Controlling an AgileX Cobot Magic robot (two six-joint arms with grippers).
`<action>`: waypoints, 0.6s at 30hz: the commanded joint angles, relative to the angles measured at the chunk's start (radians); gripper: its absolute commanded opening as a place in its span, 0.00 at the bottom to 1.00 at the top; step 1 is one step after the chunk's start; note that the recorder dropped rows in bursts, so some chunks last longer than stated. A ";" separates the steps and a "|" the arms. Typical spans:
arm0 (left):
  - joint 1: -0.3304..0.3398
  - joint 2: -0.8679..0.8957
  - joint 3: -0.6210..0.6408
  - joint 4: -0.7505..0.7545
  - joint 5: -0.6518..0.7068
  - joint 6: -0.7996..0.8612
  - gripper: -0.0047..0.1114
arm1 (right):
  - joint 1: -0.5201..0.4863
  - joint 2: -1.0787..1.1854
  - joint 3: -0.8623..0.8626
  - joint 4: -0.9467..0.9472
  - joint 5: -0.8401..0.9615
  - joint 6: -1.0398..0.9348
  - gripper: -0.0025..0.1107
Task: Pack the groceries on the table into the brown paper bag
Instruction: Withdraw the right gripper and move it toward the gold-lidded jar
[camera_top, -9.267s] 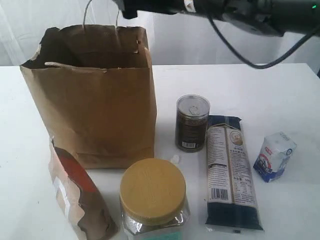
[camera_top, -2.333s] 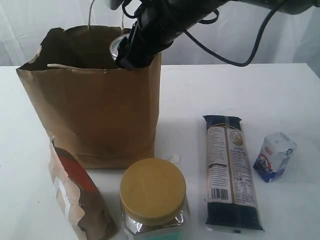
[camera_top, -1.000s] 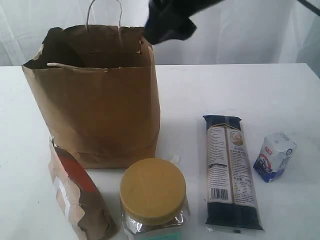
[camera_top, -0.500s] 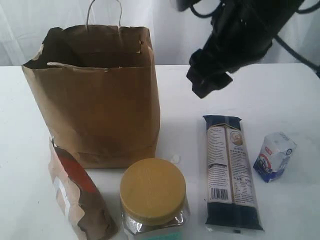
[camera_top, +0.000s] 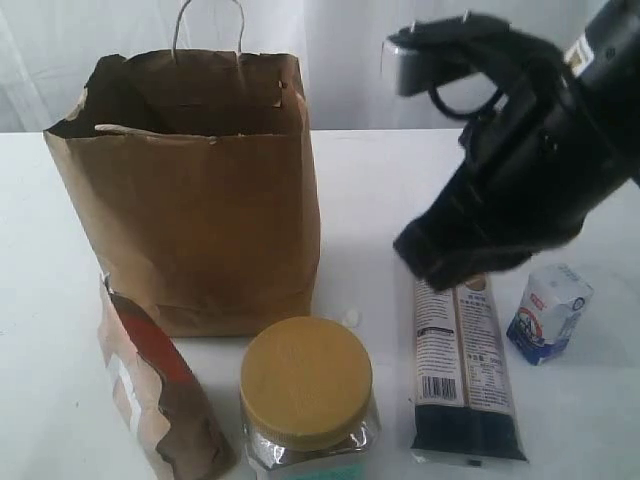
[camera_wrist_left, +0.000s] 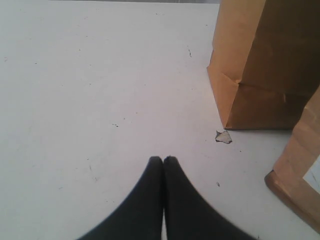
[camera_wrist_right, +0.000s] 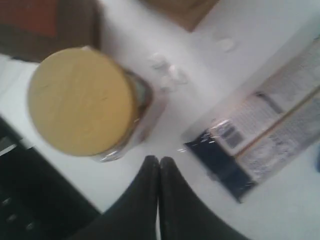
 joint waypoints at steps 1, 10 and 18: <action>-0.006 -0.004 0.004 -0.007 -0.002 0.000 0.04 | 0.002 -0.019 0.164 0.223 0.002 -0.129 0.02; -0.006 -0.004 0.004 -0.007 -0.002 0.000 0.04 | 0.002 -0.019 0.396 0.307 0.002 -0.155 0.02; -0.006 -0.004 0.004 -0.007 -0.002 0.000 0.04 | 0.011 0.008 0.549 0.584 -0.099 -0.447 0.02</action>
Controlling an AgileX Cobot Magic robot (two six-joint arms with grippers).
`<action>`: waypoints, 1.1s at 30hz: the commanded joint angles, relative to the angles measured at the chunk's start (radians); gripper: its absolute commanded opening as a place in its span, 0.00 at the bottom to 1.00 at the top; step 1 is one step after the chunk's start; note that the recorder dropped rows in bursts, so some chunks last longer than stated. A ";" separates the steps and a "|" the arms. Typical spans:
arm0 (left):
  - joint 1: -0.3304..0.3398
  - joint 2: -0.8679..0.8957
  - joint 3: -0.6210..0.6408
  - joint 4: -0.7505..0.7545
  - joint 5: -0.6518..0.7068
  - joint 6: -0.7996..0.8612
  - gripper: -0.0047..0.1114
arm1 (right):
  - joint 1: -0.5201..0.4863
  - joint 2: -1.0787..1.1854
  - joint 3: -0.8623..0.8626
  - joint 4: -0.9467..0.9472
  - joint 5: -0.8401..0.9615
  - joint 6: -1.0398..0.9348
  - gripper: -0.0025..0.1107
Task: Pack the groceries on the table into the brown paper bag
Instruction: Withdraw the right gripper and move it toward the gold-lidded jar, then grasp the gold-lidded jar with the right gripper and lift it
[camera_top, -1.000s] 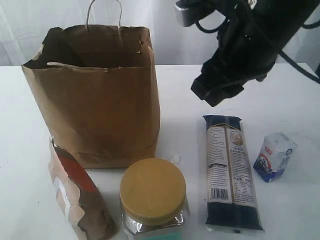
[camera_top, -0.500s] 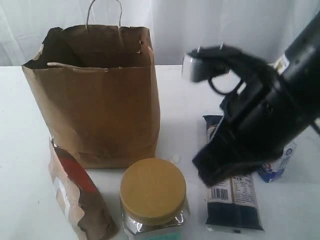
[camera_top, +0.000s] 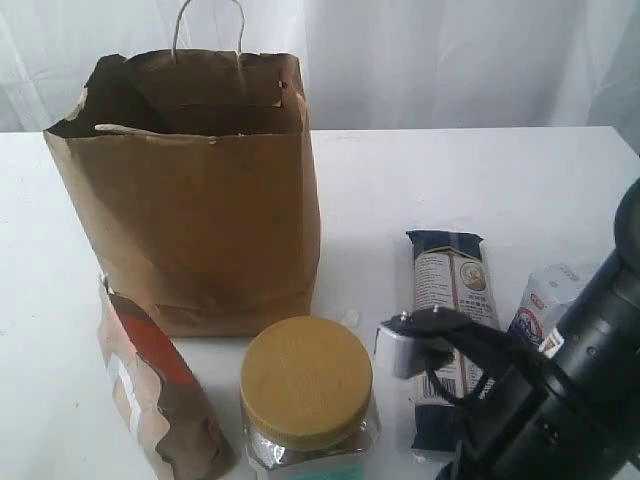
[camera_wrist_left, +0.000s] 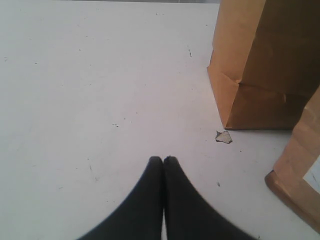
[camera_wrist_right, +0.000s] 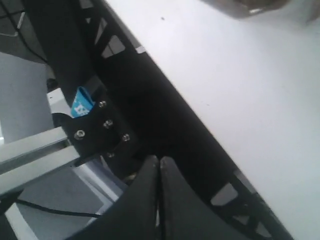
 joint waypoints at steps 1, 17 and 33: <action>-0.006 -0.004 0.004 -0.007 -0.002 0.000 0.04 | 0.020 0.026 0.050 0.176 -0.116 -0.173 0.02; -0.006 -0.004 0.004 -0.007 -0.002 0.000 0.04 | 0.178 0.230 0.060 0.329 -0.415 -0.532 0.02; -0.006 -0.004 0.004 -0.007 -0.002 0.000 0.04 | 0.178 0.251 0.060 0.301 -0.964 -0.310 0.02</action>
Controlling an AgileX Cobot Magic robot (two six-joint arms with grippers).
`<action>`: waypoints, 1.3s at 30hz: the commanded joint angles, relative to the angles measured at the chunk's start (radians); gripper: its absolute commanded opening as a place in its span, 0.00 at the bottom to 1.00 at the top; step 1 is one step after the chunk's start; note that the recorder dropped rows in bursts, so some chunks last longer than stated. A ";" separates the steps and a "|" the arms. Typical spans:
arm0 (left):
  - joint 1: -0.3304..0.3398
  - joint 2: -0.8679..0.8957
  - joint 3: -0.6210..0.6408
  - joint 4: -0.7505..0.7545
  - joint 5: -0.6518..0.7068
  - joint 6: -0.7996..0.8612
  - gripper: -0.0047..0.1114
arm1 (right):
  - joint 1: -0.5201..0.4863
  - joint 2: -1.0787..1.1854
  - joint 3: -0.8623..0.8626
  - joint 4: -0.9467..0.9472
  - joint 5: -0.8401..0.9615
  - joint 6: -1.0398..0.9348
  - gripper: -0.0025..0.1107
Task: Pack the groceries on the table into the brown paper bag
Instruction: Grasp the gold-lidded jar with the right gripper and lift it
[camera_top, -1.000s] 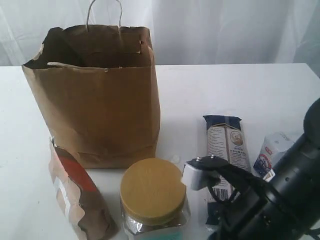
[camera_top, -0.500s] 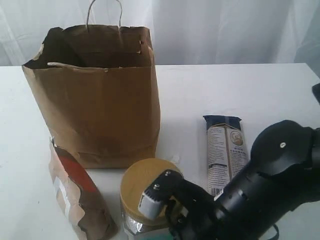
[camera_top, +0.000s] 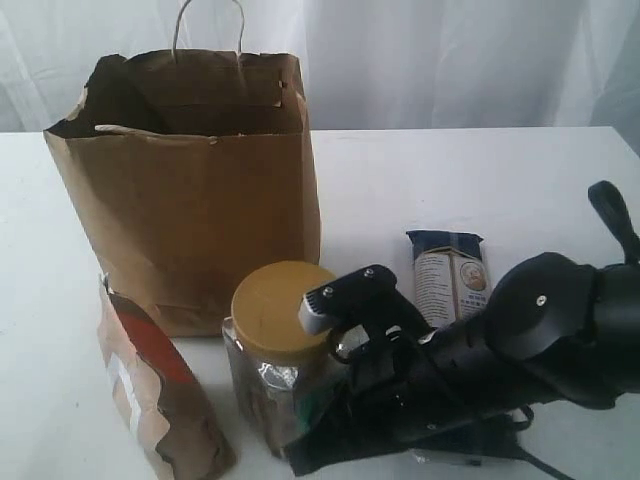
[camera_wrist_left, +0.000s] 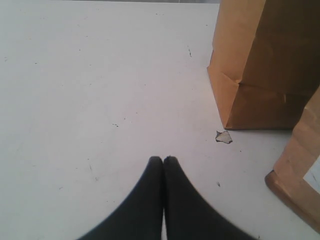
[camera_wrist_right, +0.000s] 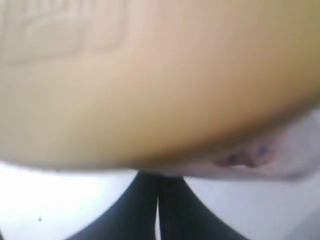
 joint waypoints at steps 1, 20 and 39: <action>-0.006 -0.004 0.004 -0.007 -0.002 0.000 0.04 | -0.001 0.000 0.005 -0.024 -0.120 0.004 0.02; -0.006 -0.004 0.004 -0.007 -0.002 0.000 0.04 | 0.039 -0.182 0.369 -0.743 -0.674 0.673 0.02; -0.006 -0.004 0.004 -0.007 -0.002 0.000 0.04 | 0.176 -0.212 0.445 -0.802 -0.885 0.790 0.95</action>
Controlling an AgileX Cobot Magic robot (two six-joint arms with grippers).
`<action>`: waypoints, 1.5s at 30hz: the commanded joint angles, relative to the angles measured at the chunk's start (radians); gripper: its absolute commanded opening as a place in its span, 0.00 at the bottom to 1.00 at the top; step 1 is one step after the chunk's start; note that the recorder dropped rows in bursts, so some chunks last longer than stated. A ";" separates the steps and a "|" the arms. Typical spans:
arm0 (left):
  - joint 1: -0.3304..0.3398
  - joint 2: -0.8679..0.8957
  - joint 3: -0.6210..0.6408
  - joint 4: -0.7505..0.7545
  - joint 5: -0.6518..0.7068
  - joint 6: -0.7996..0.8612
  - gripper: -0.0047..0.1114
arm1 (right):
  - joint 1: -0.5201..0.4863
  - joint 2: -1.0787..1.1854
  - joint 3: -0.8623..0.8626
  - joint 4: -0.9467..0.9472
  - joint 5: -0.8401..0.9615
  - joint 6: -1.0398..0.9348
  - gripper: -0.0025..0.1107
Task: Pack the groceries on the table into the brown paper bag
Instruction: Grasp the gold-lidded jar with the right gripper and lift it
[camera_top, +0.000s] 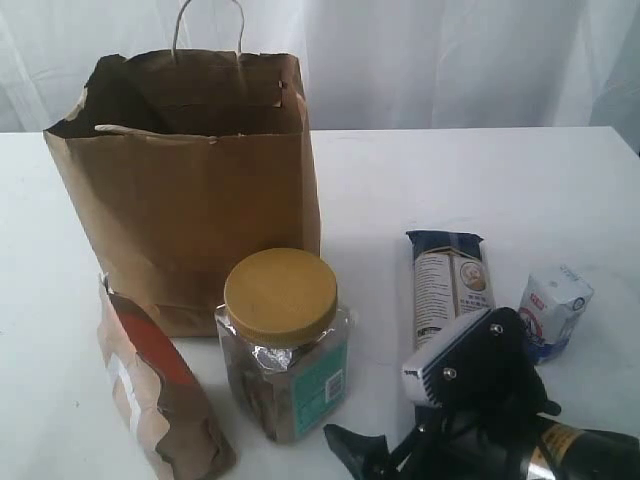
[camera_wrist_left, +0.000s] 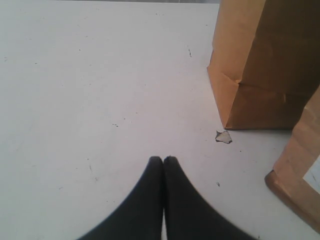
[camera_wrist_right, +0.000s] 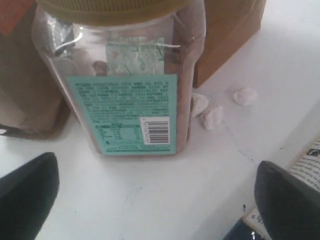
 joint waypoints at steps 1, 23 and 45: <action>-0.006 -0.004 0.004 -0.007 -0.002 0.000 0.04 | 0.005 -0.007 0.007 0.003 -0.025 0.007 0.95; -0.006 -0.004 0.004 -0.007 -0.002 0.000 0.04 | 0.005 0.265 -0.118 -0.136 -0.347 -0.004 0.95; -0.006 -0.004 0.004 -0.007 -0.002 0.000 0.04 | 0.005 0.437 -0.193 -0.093 -0.455 -0.076 0.88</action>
